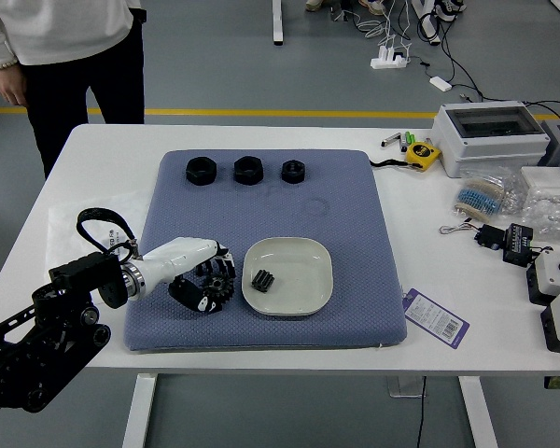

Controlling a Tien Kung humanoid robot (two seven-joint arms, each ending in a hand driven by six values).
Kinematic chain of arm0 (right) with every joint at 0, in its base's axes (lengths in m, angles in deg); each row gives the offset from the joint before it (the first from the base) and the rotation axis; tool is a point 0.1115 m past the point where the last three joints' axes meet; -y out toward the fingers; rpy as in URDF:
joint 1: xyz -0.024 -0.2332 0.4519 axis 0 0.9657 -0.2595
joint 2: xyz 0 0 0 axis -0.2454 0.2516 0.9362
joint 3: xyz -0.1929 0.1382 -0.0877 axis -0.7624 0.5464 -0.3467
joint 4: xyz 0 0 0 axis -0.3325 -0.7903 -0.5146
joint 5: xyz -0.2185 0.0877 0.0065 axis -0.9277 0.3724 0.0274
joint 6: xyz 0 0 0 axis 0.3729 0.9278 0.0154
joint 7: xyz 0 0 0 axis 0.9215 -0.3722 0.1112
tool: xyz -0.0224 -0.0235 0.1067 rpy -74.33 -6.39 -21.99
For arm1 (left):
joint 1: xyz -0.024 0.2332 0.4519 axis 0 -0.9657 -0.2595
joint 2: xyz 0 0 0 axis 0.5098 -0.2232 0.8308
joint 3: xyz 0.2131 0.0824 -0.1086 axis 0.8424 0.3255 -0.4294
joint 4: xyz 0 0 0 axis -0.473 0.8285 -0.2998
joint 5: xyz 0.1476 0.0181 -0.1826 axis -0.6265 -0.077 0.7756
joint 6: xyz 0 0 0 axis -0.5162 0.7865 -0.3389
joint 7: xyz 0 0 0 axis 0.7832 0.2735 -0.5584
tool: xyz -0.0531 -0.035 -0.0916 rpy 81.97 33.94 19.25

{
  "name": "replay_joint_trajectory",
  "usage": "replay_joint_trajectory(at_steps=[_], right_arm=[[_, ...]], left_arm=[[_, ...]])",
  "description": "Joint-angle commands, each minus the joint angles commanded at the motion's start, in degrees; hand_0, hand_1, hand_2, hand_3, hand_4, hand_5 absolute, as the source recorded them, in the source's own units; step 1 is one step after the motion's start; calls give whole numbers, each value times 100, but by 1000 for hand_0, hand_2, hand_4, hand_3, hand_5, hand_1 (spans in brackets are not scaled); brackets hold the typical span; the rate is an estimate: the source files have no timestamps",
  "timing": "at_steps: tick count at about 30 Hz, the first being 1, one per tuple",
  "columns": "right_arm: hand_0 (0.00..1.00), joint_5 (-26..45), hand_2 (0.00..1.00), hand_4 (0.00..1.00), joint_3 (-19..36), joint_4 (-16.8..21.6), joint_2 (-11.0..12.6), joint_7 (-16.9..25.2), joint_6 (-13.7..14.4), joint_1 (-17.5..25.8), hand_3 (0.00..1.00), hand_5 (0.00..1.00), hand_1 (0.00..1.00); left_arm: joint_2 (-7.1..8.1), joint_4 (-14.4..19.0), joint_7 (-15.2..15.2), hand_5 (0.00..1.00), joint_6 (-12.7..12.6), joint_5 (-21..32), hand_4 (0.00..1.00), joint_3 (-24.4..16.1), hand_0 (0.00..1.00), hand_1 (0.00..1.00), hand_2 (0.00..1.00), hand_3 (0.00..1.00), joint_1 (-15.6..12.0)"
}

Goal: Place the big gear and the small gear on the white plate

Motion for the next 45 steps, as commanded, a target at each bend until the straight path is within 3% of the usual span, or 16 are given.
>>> replay_joint_trajectory(at_steps=[1,2,17,26,33,43,45], right_arm=[[651,-2,736,846,2,0,0,-1,1,3,587,687,646],[651,-7,736,845,6,0,-1,-2,3,8,587,685,646],[650,-8,736,844,13,-1,-9,1,18,51,587,685,647],[651,71,736,844,-25,-2,-1,27,18,29,587,685,646],[651,69,736,844,-23,-2,1,19,33,3,587,684,646],[651,31,735,843,-7,0,9,17,40,-41,586,684,647],[651,23,735,843,-3,0,12,19,39,-51,586,684,646]], left_arm=[[1,5,3,2,7,3,548,-8,349,409,470,500,-3],[2,11,7,2,19,1,648,-20,324,362,429,467,-7],[-7,121,119,2,163,-116,645,-554,313,355,424,463,-33],[-106,463,191,2,146,-60,645,-866,309,352,422,462,75],[-250,579,132,2,-70,291,639,-476,304,350,419,459,244],[-647,379,43,2,-469,557,651,261,304,353,423,468,520],[-750,316,25,2,-567,585,707,405,308,370,442,496,577]])
